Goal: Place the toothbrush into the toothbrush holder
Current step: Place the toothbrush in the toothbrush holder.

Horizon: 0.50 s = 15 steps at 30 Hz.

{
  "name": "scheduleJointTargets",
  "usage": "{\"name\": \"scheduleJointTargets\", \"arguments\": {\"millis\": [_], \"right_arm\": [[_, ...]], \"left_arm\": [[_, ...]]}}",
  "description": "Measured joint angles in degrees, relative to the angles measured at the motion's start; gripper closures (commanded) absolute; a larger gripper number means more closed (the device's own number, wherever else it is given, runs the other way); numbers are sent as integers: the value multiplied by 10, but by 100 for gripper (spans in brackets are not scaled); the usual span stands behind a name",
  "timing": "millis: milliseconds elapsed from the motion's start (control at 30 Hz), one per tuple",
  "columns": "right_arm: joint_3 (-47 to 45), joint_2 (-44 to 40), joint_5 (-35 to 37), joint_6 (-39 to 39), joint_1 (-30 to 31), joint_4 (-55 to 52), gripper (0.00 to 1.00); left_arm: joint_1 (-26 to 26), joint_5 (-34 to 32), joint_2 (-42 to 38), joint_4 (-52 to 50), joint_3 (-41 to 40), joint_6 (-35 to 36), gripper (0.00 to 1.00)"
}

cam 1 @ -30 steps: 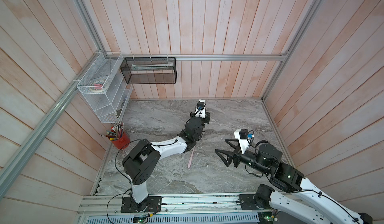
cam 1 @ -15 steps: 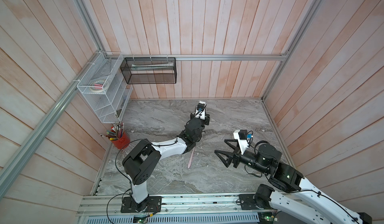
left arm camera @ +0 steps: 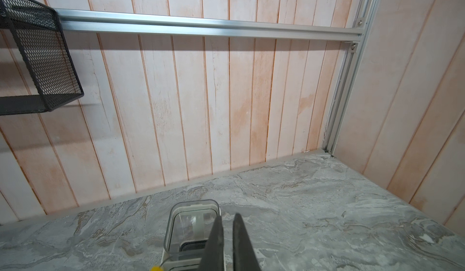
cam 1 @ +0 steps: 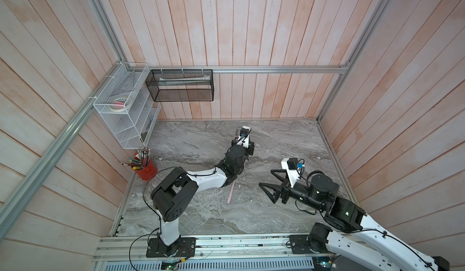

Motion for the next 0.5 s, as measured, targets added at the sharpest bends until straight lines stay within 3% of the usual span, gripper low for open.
{"name": "scheduleJointTargets", "arguments": {"millis": [500], "right_arm": [[-8,0,-5,0,0,5,2]], "left_arm": [[0,5,8,3,-17,-15,80]]}}
